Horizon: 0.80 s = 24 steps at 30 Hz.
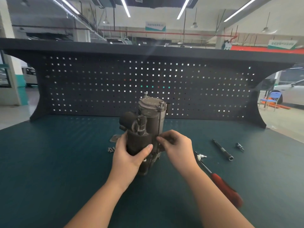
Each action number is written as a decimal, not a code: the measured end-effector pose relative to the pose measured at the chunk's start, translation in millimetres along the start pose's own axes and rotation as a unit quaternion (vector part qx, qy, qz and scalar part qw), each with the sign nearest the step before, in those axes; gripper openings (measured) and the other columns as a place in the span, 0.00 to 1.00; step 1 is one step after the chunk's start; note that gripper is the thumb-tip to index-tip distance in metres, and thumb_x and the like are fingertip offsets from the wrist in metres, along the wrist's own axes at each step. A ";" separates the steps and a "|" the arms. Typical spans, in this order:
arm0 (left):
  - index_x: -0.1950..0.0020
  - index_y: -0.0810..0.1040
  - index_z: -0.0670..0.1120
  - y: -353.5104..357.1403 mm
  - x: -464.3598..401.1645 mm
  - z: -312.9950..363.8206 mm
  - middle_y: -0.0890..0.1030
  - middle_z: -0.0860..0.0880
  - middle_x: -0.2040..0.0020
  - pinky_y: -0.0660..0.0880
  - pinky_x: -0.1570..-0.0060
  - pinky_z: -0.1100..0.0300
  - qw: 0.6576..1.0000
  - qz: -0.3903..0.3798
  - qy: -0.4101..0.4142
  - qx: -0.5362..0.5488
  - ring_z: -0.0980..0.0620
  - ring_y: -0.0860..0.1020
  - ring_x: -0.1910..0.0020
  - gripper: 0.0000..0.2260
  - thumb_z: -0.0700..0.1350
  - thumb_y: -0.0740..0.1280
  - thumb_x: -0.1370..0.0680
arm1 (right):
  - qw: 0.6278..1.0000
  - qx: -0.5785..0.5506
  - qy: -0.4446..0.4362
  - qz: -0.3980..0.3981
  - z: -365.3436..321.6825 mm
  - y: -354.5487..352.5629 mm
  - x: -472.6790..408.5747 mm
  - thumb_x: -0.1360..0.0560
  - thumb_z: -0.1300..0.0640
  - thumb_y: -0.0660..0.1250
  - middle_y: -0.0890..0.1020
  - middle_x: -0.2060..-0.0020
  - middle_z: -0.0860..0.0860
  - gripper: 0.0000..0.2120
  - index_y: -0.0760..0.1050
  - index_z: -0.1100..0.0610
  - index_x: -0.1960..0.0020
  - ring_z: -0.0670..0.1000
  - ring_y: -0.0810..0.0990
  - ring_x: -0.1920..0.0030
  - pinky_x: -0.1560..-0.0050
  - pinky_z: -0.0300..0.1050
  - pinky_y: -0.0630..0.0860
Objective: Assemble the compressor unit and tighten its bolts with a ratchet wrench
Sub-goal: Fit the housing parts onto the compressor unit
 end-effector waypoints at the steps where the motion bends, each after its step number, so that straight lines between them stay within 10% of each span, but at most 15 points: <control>1: 0.46 0.77 0.58 0.1 -0.2 0.0 0.82 0.52 0.45 0.73 0.54 0.75 1.000 0.001 -0.001 -0.001 0.64 0.80 0.49 0.19 0.44 0.78 0.31 | 1.000 -0.004 -0.002 0.001 -0.7 0.3 0.0 0.28 0.59 0.73 0.83 0.68 0.47 0.12 0.77 0.45 0.64 0.48 0.83 0.64 0.58 0.41 0.79; 20: 0.43 0.77 0.51 0.0 3.4 -2.6 0.81 0.49 0.44 0.78 0.44 0.50 0.999 0.010 -0.034 0.008 0.53 0.80 0.46 0.19 0.45 0.79 0.31 | 0.999 -0.027 -0.037 0.008 -2.0 4.7 0.0 0.29 0.60 0.74 0.82 0.65 0.43 0.13 0.74 0.45 0.62 0.46 0.82 0.64 0.61 0.35 0.77; 24: 0.44 0.77 0.52 -0.4 3.5 -2.1 0.82 0.50 0.45 0.77 0.49 0.64 1.000 0.012 -0.028 -0.003 0.59 0.80 0.48 0.19 0.45 0.78 0.32 | 0.999 -0.018 -0.032 0.008 -0.5 5.9 -1.0 0.29 0.60 0.74 0.81 0.67 0.42 0.12 0.75 0.46 0.64 0.42 0.80 0.65 0.64 0.30 0.74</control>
Point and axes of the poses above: each hand's wrist, its own x-axis away from the middle knuckle, its own y-axis out of the palm, z = x × y, the point moved 9 cm from there along -x, towards the middle knuckle
